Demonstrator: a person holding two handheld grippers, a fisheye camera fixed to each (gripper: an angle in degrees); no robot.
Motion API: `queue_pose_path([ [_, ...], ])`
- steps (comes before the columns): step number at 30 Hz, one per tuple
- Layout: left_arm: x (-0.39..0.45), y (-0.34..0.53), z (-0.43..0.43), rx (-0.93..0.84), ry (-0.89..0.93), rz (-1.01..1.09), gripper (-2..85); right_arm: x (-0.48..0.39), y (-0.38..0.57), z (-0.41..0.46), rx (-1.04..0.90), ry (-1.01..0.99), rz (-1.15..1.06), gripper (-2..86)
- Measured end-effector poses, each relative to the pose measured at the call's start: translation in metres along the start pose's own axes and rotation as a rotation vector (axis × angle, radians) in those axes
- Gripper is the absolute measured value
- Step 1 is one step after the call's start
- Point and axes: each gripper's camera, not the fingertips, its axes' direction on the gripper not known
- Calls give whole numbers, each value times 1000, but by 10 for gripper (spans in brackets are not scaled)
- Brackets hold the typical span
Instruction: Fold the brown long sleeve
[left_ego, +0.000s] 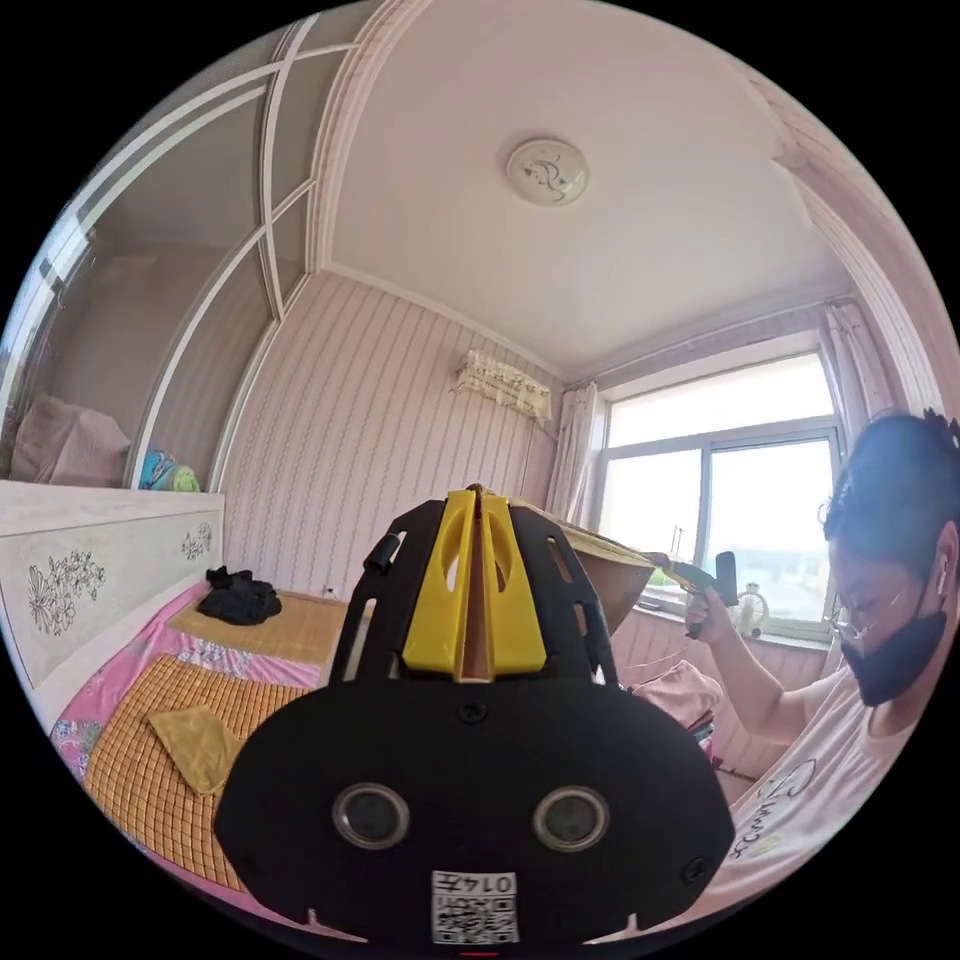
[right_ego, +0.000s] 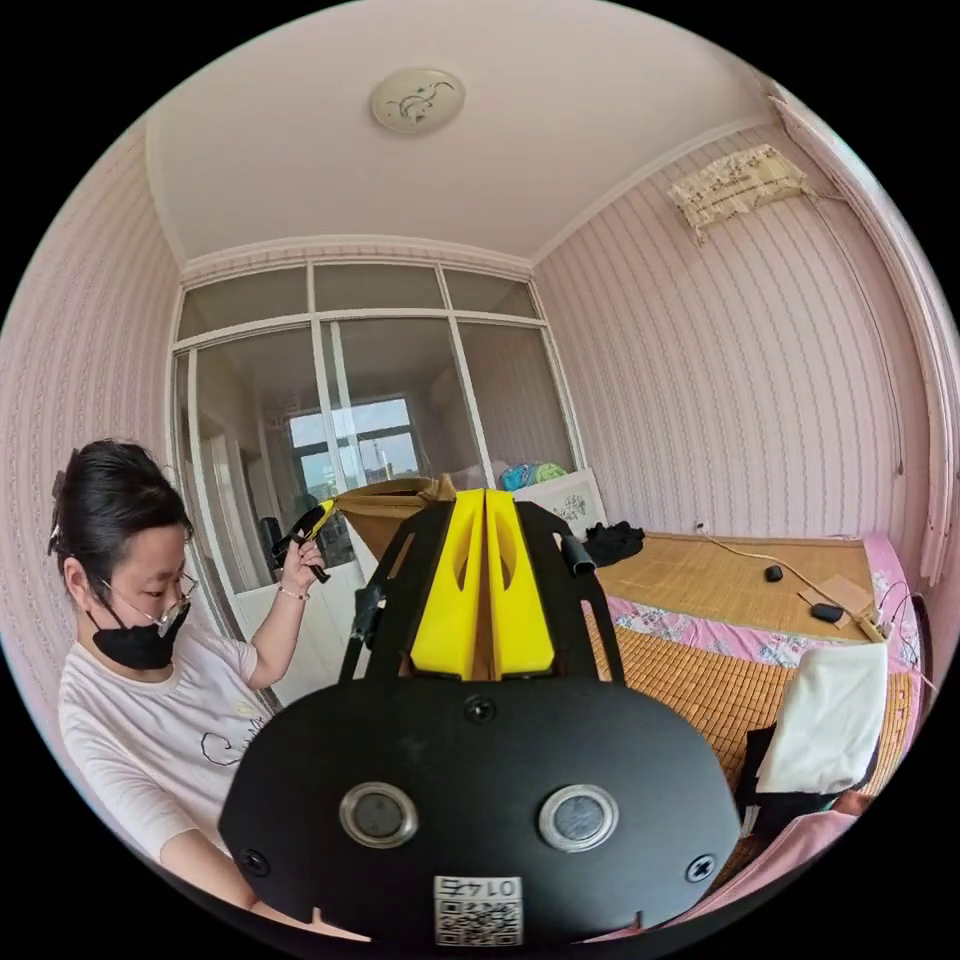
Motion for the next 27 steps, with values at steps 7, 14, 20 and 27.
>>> queue_pose_path([
  [7,52,-88,-26,155,-53,215,-10,-137,-82,-32,32,136,-360,-3],
  [14,-3,-78,109,-184,-169,107,-10,-31,-97,89,-340,331,-97,-3],
  [20,-64,-8,244,-535,-323,-38,-10,90,-54,200,-521,490,171,-4],
  [27,-9,-115,223,-96,-319,94,-10,18,-182,177,-97,408,-65,-3],
])
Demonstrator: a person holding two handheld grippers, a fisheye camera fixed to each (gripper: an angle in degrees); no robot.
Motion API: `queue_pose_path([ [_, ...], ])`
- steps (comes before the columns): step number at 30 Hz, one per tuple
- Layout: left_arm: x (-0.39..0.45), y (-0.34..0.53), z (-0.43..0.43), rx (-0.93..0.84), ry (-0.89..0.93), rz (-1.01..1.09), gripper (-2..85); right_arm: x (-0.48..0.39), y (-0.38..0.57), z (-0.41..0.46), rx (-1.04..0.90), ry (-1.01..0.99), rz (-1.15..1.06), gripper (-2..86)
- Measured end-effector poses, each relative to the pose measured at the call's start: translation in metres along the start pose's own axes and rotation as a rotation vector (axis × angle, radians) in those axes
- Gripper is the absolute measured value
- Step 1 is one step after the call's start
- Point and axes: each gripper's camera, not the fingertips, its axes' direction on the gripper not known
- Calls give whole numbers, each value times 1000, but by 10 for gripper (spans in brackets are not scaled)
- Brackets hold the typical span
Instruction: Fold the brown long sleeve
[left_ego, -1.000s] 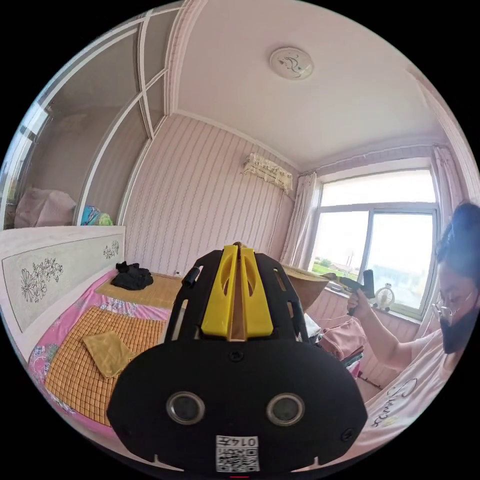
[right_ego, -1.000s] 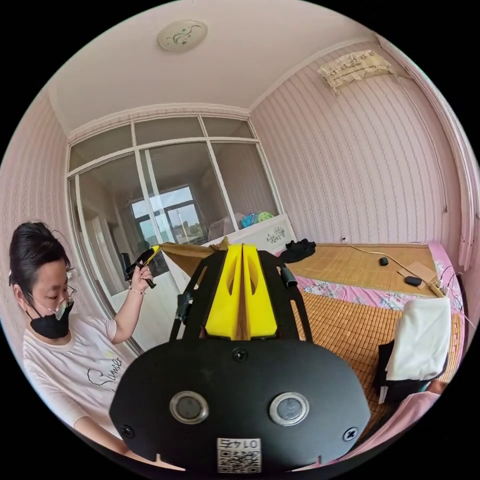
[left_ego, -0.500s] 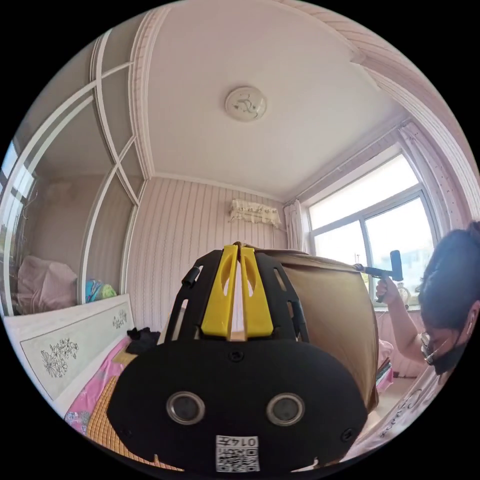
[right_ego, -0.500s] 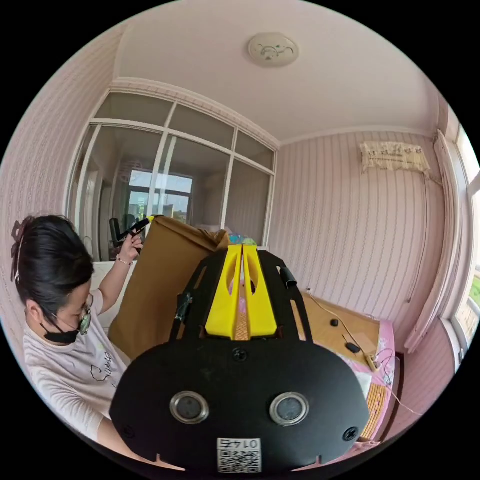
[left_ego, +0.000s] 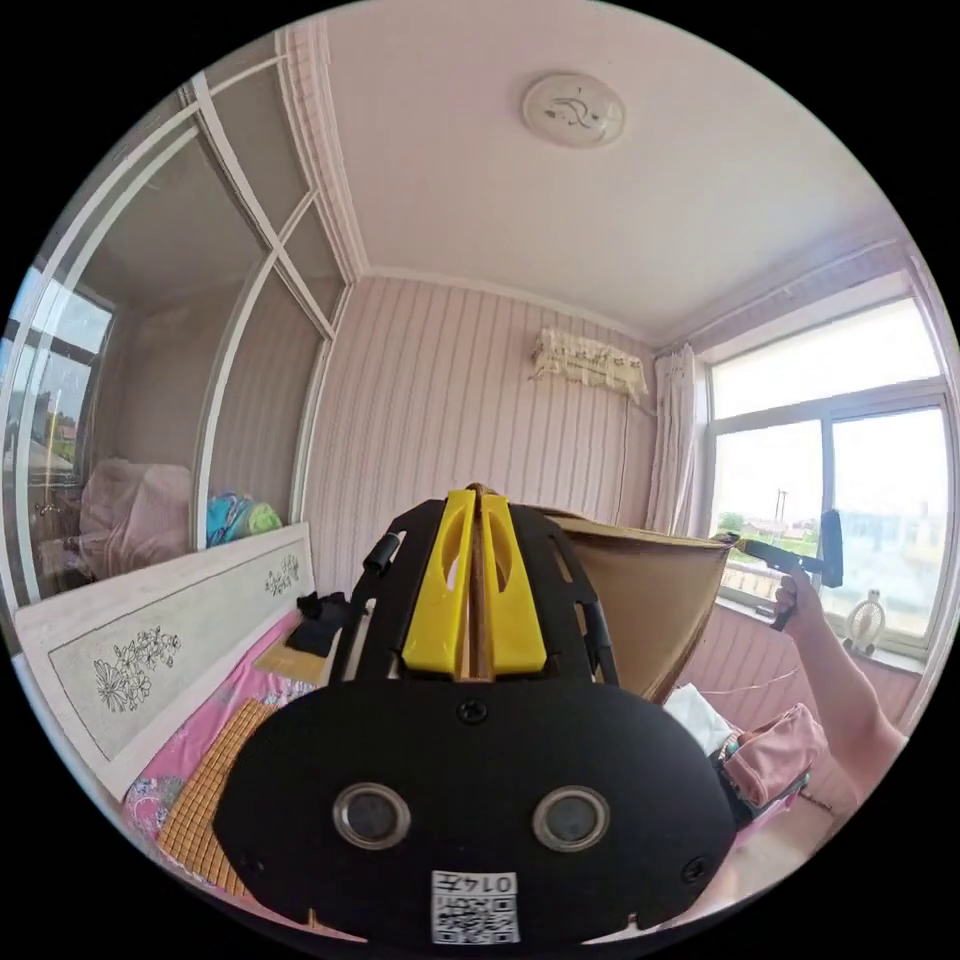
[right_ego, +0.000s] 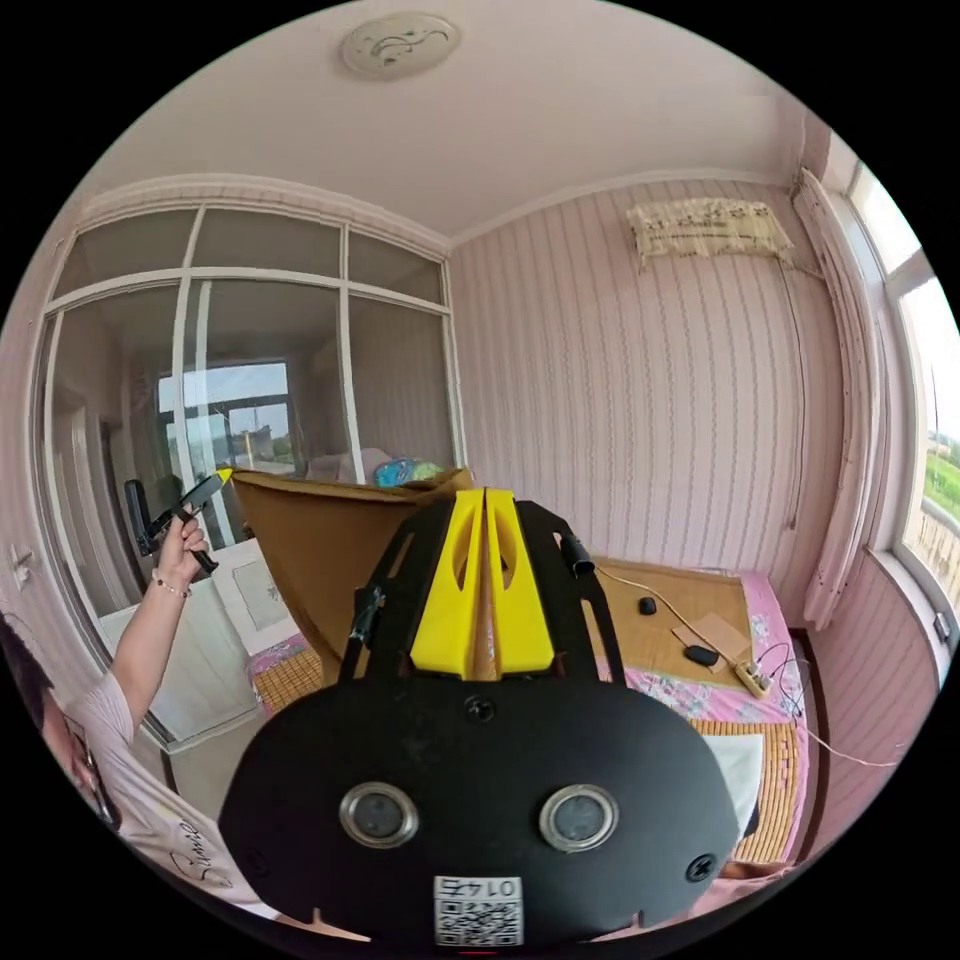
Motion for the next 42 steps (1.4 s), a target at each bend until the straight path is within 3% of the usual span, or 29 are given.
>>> queue_pose_path([
  [4,-1,36,5,-30,19,55,-10,-8,22,19,-28,64,-101,-3],
  [10,-35,233,55,-449,45,27,-10,39,197,108,-390,-31,-28,-2],
  [15,-59,456,82,-873,13,-79,-10,79,397,194,-804,-70,244,-2],
  [17,-67,514,85,-986,-14,-154,-10,90,480,220,-950,-69,389,-2],
  [21,-80,605,87,-1160,-4,-337,-10,97,552,237,-1122,-23,458,-1],
  [26,-78,643,94,-1259,-20,-309,-10,110,575,231,-1204,142,411,6],
  [33,-91,660,109,-1273,-28,-336,-10,76,576,263,-1168,60,152,73],
  [37,-97,663,119,-1277,-36,-331,-10,86,609,290,-1330,98,81,8],
  [42,-114,666,128,-1263,-45,-363,-10,114,600,258,-1249,118,59,-2],
])
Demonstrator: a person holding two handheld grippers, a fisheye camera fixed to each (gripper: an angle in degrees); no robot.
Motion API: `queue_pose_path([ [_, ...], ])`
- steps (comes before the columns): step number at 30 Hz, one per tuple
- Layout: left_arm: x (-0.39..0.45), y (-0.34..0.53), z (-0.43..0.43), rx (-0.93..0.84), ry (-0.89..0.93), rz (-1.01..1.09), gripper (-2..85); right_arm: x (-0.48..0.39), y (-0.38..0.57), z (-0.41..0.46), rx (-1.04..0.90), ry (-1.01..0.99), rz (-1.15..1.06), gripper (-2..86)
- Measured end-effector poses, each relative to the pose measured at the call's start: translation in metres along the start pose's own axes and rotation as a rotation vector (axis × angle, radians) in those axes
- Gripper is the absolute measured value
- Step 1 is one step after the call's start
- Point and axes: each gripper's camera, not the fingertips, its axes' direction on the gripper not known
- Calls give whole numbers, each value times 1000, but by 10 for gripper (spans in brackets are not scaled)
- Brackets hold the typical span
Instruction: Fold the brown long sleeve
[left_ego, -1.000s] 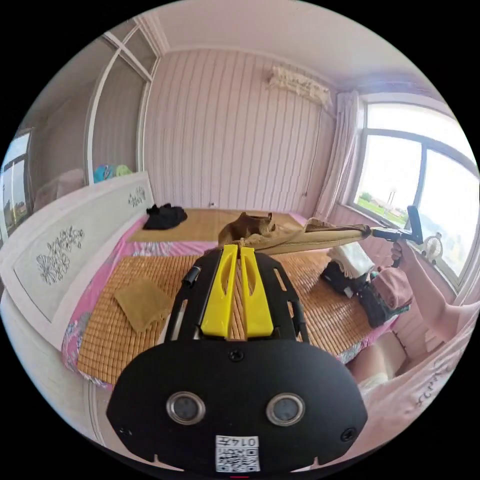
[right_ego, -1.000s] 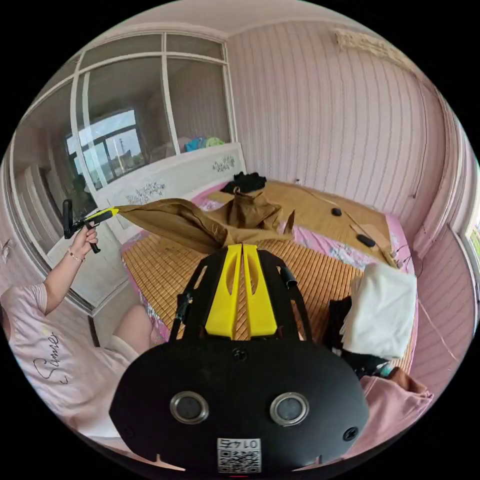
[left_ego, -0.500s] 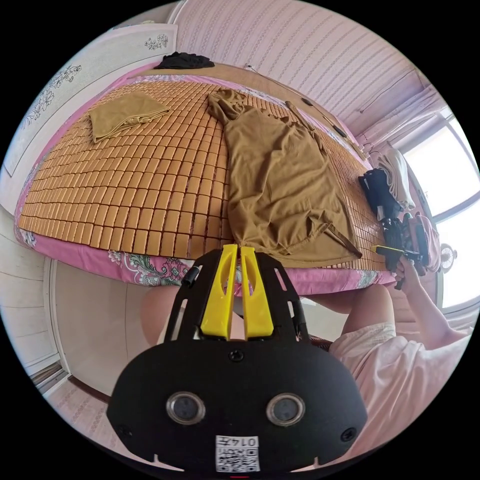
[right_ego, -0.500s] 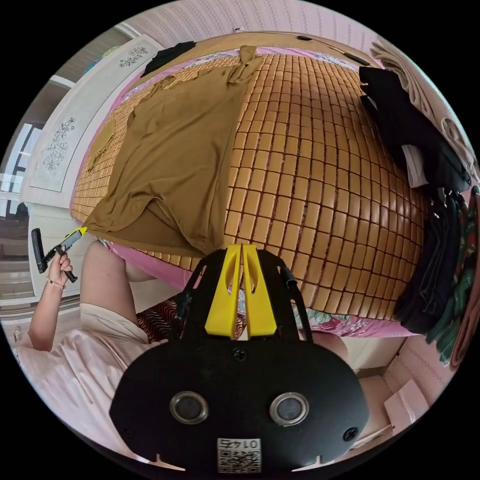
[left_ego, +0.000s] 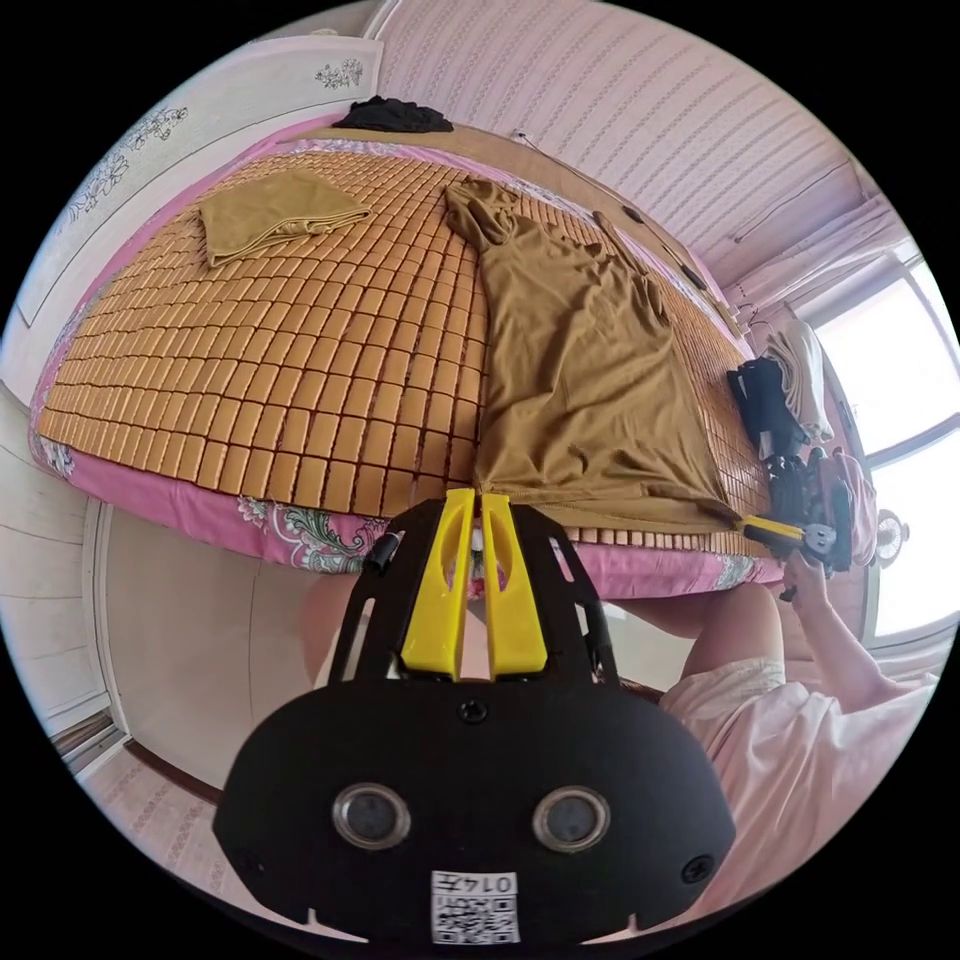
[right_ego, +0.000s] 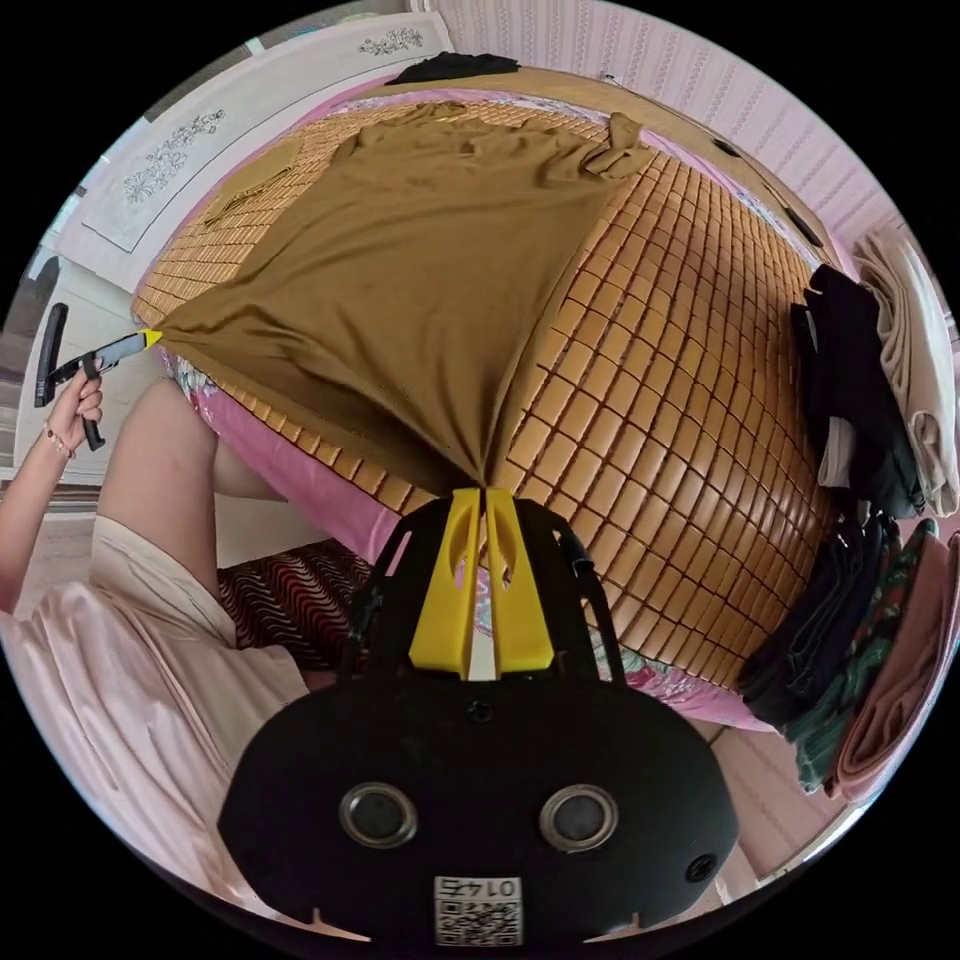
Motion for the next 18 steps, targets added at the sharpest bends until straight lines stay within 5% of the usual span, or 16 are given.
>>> queue_pose_path([
  [10,-6,-1,8,-49,30,45,-10,35,32,1,63,-5,-51,-7],
  [16,-21,11,-12,-38,176,57,-8,88,62,-20,246,-275,95,0],
  [18,-22,13,6,-119,178,50,-4,90,56,5,70,-250,55,1],
])
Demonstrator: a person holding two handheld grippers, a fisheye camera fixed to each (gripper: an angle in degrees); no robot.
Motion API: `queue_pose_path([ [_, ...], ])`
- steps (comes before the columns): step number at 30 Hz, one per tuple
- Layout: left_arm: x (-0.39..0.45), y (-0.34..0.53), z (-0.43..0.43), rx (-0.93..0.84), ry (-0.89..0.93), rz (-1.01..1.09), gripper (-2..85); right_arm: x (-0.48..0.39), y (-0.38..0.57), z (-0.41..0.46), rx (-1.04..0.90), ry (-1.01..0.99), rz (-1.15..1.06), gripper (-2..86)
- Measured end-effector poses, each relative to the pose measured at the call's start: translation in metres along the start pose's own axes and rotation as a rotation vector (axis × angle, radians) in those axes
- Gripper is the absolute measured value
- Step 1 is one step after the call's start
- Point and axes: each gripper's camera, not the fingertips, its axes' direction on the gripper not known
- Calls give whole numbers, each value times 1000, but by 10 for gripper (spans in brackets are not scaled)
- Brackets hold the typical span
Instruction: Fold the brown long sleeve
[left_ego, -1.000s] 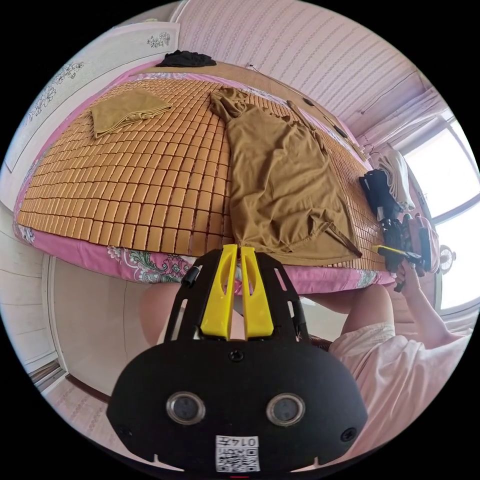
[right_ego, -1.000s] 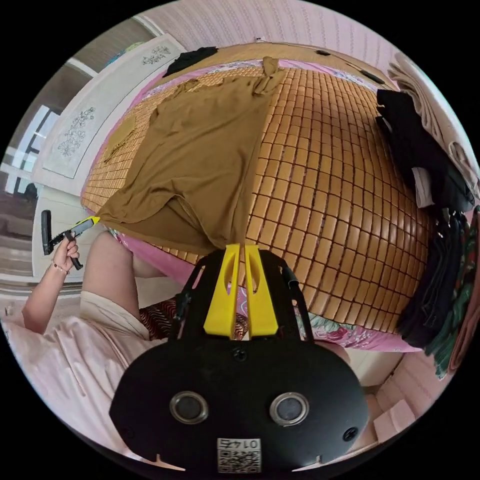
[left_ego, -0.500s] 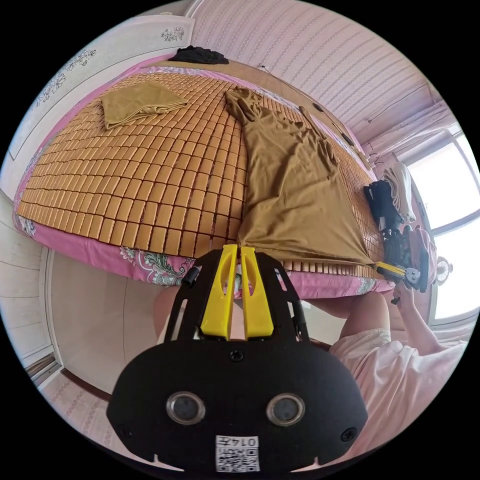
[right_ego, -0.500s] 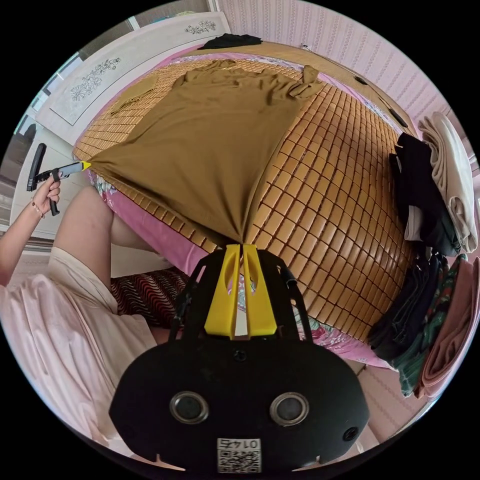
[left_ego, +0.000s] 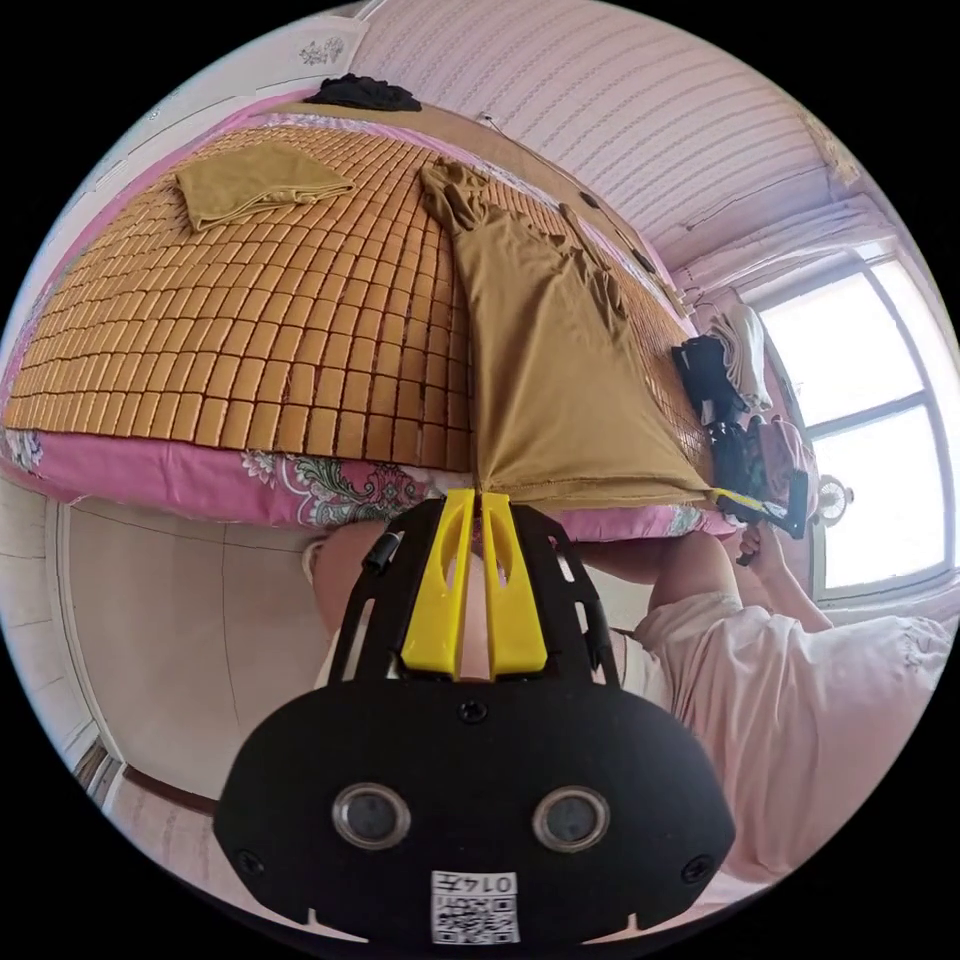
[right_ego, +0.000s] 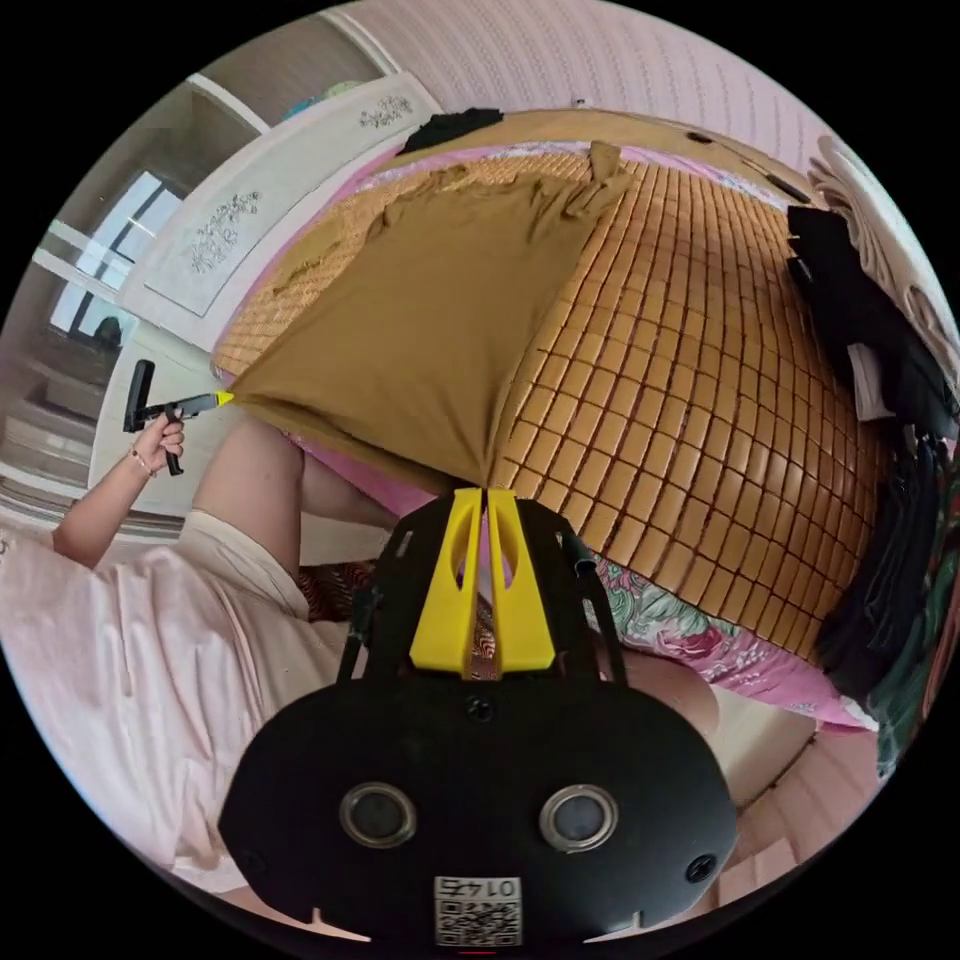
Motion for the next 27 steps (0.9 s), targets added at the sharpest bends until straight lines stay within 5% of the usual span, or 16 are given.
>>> queue_pose_path([
  [10,41,-8,28,-116,-192,66,57,8,10,23,-178,43,-89,73],
  [18,127,-40,81,-252,-526,271,65,-19,-1,52,-187,220,-253,82],
  [27,155,-54,122,-316,-531,325,64,-7,-6,76,-239,351,-261,6],
])
